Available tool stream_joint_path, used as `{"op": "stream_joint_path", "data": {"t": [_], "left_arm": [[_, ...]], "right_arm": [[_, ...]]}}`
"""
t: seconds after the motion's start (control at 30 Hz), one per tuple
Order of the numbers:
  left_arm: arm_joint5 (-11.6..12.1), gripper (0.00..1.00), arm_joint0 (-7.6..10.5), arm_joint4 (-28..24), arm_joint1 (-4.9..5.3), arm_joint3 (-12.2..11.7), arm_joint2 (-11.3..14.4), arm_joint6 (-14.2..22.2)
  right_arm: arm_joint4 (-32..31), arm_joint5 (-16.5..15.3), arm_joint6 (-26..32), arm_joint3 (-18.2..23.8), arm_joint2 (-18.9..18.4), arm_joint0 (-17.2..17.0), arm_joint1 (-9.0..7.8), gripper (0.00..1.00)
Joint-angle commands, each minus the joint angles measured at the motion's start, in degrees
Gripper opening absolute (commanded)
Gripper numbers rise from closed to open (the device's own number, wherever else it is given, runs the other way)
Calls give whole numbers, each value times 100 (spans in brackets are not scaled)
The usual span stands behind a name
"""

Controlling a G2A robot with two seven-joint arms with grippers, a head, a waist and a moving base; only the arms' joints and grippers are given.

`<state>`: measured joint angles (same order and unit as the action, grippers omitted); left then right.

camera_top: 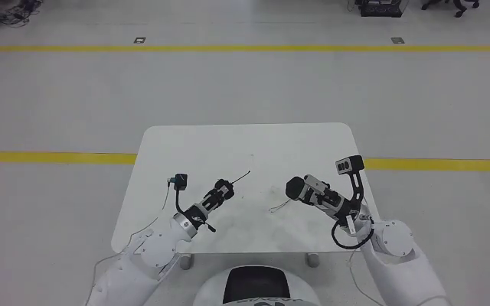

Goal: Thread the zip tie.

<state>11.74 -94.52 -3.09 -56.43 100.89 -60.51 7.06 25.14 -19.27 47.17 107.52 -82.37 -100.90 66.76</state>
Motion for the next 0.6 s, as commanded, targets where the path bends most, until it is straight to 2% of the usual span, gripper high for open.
{"op": "stream_joint_path", "data": {"t": [0.0,0.07,0.17,0.33,0.47,0.57], "left_arm": [[50,0,34,-347,-27,-33,19,37],[206,0,17,-794,-51,-53,9,59],[470,0,3,-1587,-77,-147,-49,277],[750,0,139,-2363,-123,-290,-44,720],[774,0,293,-2805,-181,-310,39,973],[774,0,397,-2988,-220,-294,114,1201]], "right_arm": [[180,-21,67,-97,30,71,3,100],[432,-21,410,-178,24,132,1,100],[1046,-21,1171,-443,-114,223,12,100],[1836,-21,2406,-970,-394,338,88,100],[2063,-21,2907,-1376,-471,421,176,100],[2138,-21,3162,-1632,-365,518,253,100]]}}
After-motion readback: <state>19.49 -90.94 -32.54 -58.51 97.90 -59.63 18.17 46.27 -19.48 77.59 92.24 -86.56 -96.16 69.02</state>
